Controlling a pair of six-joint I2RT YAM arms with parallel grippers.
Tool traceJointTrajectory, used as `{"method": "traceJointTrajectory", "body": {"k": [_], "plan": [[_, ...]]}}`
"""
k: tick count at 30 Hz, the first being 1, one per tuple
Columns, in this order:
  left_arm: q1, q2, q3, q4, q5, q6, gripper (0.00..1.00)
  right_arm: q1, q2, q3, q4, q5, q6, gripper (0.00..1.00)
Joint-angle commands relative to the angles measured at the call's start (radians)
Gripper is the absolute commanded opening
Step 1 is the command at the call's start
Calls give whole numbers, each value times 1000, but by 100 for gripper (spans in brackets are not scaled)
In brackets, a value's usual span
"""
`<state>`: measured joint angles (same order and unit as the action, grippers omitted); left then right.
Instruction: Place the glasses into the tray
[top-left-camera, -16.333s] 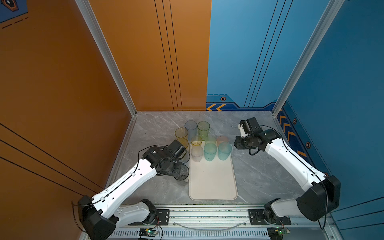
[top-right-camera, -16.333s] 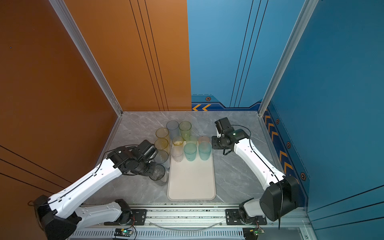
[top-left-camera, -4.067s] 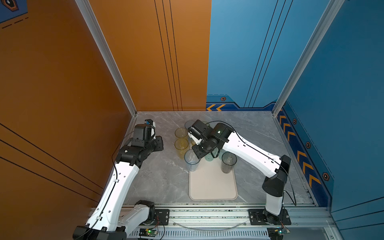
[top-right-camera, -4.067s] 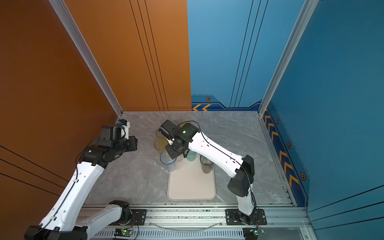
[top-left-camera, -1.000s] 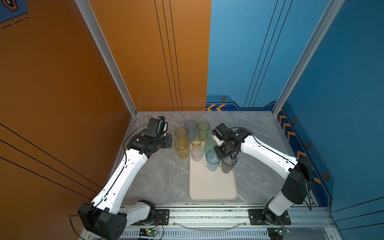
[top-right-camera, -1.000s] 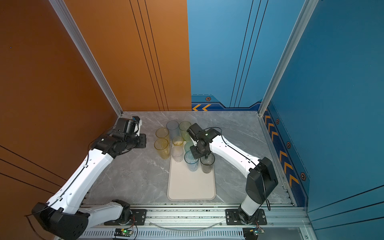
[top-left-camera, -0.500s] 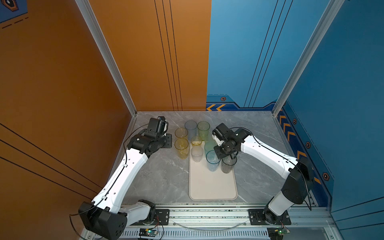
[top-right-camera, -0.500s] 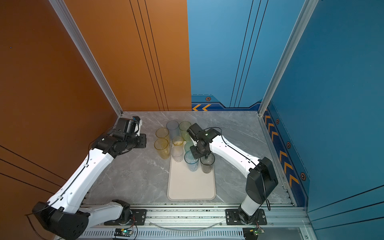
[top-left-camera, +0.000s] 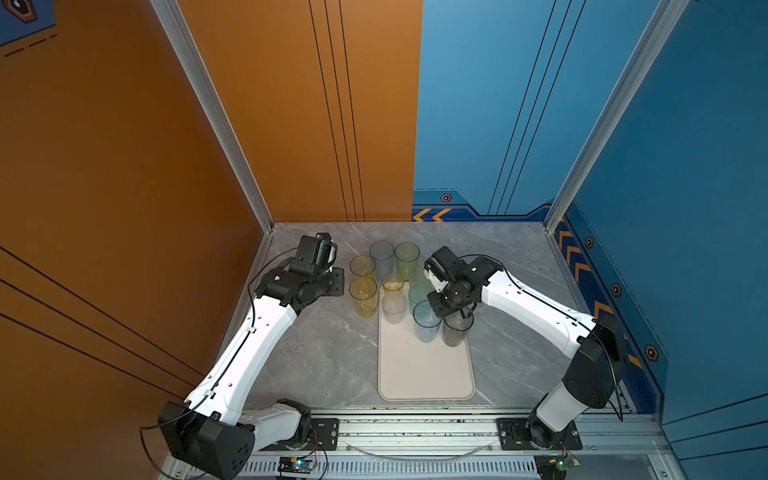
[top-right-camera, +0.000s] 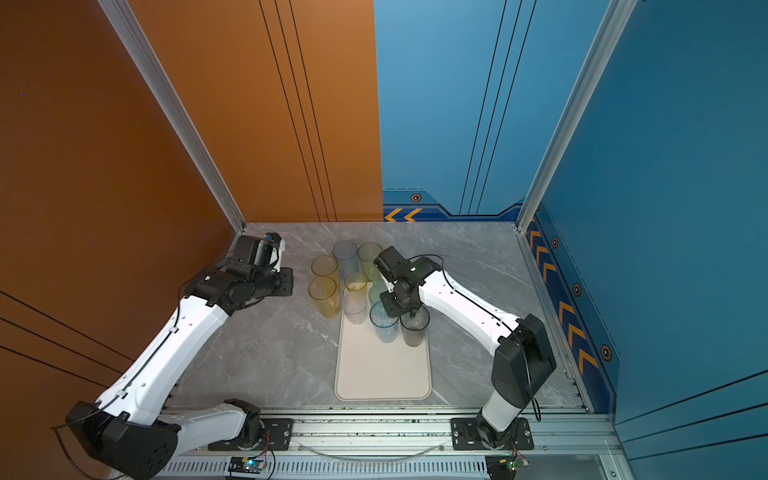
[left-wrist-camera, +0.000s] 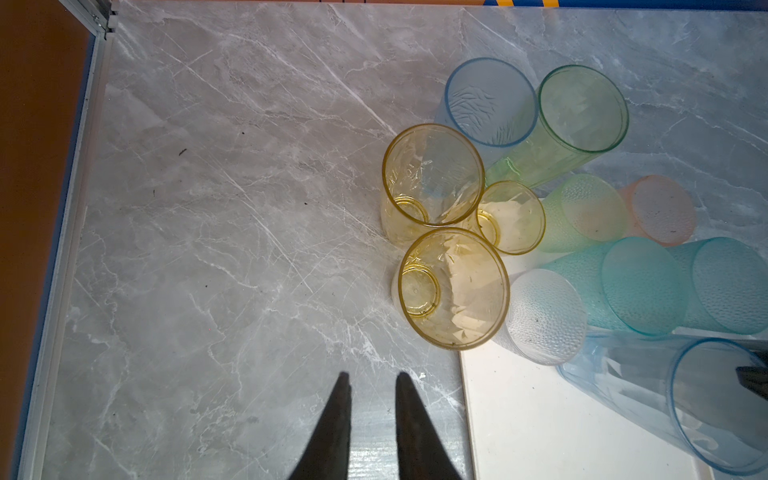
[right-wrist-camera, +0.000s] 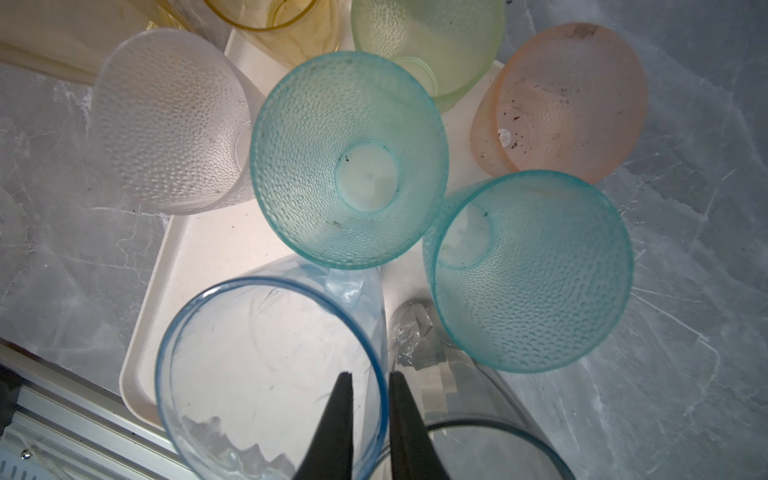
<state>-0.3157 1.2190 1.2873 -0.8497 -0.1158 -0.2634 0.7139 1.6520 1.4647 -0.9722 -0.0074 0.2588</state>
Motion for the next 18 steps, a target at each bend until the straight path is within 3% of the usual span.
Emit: {"method": "traceJointTrajectory", "body": {"k": [1, 9, 18], "plan": [[-11, 3, 15, -16, -16, -11, 22, 1, -4, -2, -8, -17, -6, 18], [-13, 11, 5, -15, -17, -13, 22, 1, -6, 2, -8, -9, -8, 29], [-14, 20, -5, -16, -27, -11, 21, 0, -4, 18, -6, 3, -10, 35]]}}
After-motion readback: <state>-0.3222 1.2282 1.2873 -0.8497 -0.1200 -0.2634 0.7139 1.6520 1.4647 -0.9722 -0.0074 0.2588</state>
